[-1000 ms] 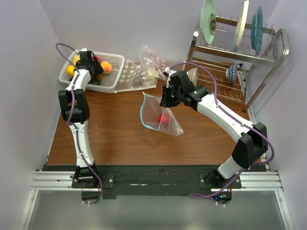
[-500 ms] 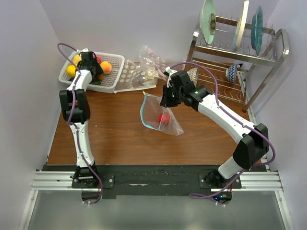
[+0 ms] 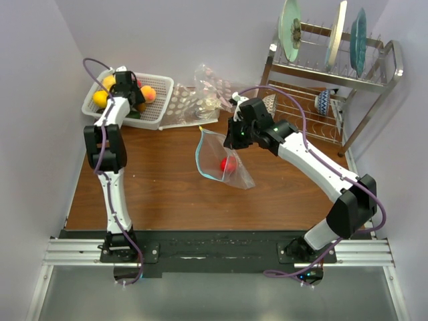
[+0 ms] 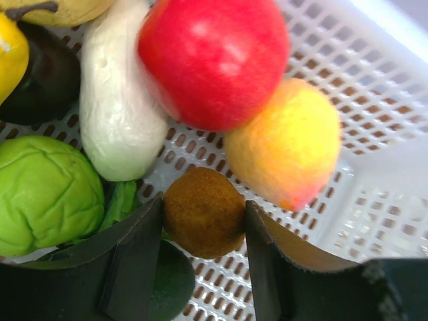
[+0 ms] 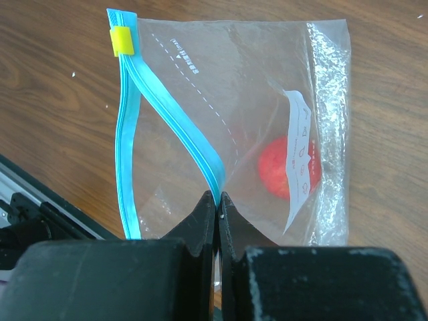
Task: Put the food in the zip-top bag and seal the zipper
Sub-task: Pick up the fake fruit from the bin, then place the fake fruit in the zipper food storage bag.
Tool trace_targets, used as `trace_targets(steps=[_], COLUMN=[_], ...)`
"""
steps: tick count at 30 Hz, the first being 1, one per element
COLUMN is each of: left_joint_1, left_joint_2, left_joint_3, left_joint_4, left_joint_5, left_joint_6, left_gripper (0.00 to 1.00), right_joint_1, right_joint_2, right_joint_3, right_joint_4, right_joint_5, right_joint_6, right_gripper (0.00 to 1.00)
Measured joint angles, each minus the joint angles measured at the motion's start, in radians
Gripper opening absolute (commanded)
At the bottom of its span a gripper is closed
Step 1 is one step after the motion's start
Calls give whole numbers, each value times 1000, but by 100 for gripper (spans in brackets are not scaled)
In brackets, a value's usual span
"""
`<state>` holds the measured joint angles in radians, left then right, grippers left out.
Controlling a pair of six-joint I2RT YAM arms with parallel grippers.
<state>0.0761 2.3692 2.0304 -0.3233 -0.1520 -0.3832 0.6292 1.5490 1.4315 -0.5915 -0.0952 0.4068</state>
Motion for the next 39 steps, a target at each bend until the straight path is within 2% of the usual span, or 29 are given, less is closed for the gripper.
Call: trace_targets(steps=[5,12,17,26,33,39], left_joint_1=[-10,-17,-36,-93,-219,-311], left_joint_2=[-67,-258,-454,-666,-890,-1058], left_joint_3=[0,-13,-175,-424,-693,-871], left_joint_4=[-6,0,41,134,262,355], left_joint_5=[55,152,254,426,544,571], left_joint_6=[-1,-39,-108,-217,-313,-363], left_gripper=[40,40,41,41,41,41], right_joint_1=[0,0,0,-1,-2,-3], right_joint_2=[0,1,24,65,84,85], right_joint_3=[0,0,24,83,111,127], right_joint_4=[0,0,-7,-28,-39,-44], right_joint_5=[0,0,0,5,6,6], right_joint_6=[0,0,0,-4,-5,-5], right_gripper=[0,0,0,0,0,0])
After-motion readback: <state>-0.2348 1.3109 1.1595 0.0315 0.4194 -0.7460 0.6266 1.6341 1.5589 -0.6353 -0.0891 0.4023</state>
